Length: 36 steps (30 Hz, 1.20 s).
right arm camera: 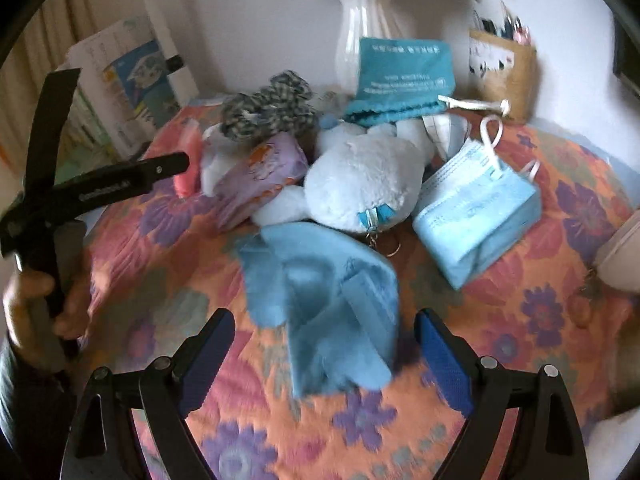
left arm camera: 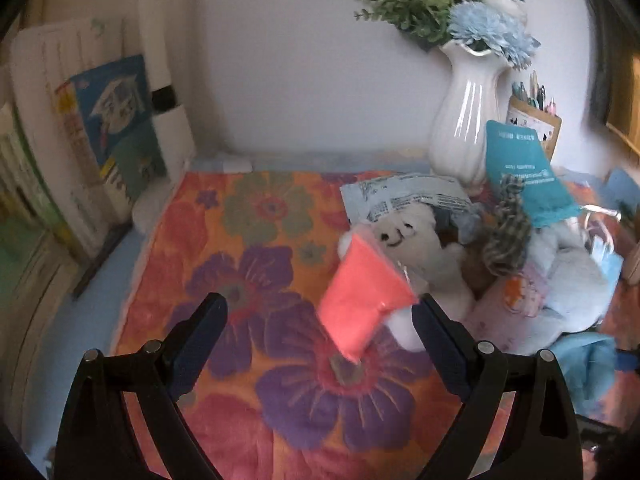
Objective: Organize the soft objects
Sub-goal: 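Grasp the red bag with left tool while right tool grasps blue cloth, then lift and carry the red bag and blue cloth with both tools to the bowl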
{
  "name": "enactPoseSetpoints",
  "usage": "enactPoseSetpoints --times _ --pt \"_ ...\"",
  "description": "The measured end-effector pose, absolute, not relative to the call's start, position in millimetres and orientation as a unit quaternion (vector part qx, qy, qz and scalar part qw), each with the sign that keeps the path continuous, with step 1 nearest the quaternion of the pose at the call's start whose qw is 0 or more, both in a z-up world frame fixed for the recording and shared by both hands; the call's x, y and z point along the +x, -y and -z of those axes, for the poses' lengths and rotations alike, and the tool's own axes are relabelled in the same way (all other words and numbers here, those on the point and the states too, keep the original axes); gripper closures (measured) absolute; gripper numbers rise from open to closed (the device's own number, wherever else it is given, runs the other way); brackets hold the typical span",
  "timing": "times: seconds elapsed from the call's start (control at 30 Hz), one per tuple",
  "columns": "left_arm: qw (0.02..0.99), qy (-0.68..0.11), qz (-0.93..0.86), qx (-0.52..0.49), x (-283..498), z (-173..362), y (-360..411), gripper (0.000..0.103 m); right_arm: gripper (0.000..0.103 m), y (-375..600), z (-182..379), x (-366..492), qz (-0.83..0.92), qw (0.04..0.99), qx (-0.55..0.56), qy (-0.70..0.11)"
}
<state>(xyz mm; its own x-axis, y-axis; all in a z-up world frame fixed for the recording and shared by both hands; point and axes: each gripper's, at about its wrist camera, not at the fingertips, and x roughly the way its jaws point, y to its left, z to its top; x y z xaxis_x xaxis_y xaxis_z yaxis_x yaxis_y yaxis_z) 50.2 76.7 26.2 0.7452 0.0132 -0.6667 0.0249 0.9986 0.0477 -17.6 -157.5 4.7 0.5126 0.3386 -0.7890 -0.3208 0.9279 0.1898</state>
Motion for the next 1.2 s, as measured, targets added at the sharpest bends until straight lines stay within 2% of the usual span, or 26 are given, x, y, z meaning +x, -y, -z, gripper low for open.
enactPoseSetpoints --times 0.2,0.27,0.3,0.33,0.37,0.4,0.43,0.5,0.53,0.7,0.9,1.1,1.17,1.2 --pt "0.931 -0.361 0.050 0.002 53 -26 -81 0.011 0.013 155 0 -13 -0.174 0.878 0.004 -0.446" --pt "0.928 -0.367 0.058 0.005 54 -23 -79 0.035 0.033 151 -1 -15 -0.170 0.882 -0.009 -0.440" --pt "0.927 -0.371 0.062 0.005 56 -22 -78 0.041 0.046 148 -1 -17 -0.172 0.883 -0.017 -0.436" --pt "0.924 -0.376 0.067 0.006 56 -20 -76 0.054 0.055 145 -1 -18 -0.175 0.884 -0.024 -0.433" --pt "0.923 -0.378 0.071 0.006 56 -19 -75 0.067 0.059 141 -2 -19 -0.178 0.885 -0.032 -0.430" --pt "0.924 -0.376 0.074 0.006 55 -20 -75 0.067 0.068 138 -2 -21 -0.178 0.886 -0.040 -0.426" --pt "0.925 -0.373 0.077 0.005 53 -20 -75 0.068 0.074 135 -2 -21 -0.180 0.887 -0.044 -0.423" --pt "0.928 -0.364 0.083 -0.002 50 -22 -77 0.068 0.077 135 -6 -24 -0.211 0.888 -0.037 -0.408" --pt "0.931 -0.356 0.083 -0.005 48 -24 -78 0.068 0.082 137 -11 -28 -0.230 0.890 -0.029 -0.392" --pt "0.937 -0.345 0.062 -0.004 35 -32 -76 0.069 0.086 137 -19 -39 -0.243 0.899 -0.033 -0.364" --pt "0.937 -0.325 0.128 0.001 -24 -48 -43 0.069 0.086 158 -27 -64 -0.249 0.906 -0.012 -0.342" --pt "0.933 -0.329 0.144 -0.009 -35 -35 -22 0.069 0.086 181 -39 -103 -0.272 0.901 0.023 -0.338" --pt "0.934 -0.330 0.135 -0.004 -35 -34 -21 0.068 0.078 191 -44 -110 -0.267 0.901 0.041 -0.338" --pt "0.936 -0.324 0.138 -0.008 -37 -35 -22 0.068 0.062 194 -45 -107 -0.265 0.898 0.048 -0.346"
